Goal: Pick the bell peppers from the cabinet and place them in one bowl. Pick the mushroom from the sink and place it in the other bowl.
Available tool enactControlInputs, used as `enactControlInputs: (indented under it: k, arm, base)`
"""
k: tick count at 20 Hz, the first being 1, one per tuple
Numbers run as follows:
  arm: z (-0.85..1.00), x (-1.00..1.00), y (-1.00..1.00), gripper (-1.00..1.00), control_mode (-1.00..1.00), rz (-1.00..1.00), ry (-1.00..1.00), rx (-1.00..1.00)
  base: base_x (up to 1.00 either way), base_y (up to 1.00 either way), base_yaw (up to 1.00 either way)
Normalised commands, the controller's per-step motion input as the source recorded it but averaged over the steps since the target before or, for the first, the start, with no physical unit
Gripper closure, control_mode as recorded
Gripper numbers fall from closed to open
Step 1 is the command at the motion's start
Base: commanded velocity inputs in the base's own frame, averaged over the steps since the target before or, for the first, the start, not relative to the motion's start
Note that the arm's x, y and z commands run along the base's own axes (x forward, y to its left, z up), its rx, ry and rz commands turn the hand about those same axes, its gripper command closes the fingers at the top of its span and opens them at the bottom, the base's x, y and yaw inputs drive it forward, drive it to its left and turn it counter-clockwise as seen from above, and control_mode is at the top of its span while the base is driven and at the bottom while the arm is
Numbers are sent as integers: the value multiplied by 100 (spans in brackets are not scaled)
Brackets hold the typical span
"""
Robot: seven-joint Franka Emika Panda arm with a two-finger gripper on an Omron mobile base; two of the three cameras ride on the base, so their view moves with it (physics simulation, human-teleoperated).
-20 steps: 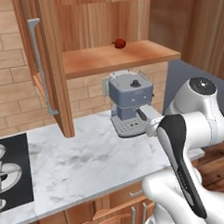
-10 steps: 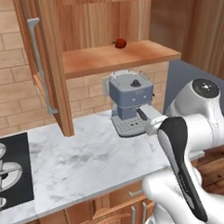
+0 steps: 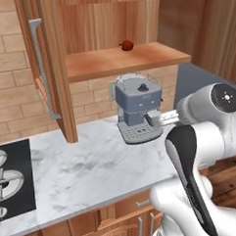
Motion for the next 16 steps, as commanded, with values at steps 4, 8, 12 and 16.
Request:
enactControlInputs:
  k: [4, 8, 12, 16]
  arm:
    - [62, 0, 0, -100, -100, -9, -13, 7]
    - [67, 0, 3, -100, -100, -3, -8, 7]
    - [56, 0, 1, -100, -100, 3, -1, 9]
    - [56, 0, 0, -100, -100, 3, -2, 5]
  base:
    - [0, 0, 0]
    - [0, 0, 0]
    - [0, 0, 0]
    - [0, 0, 0]
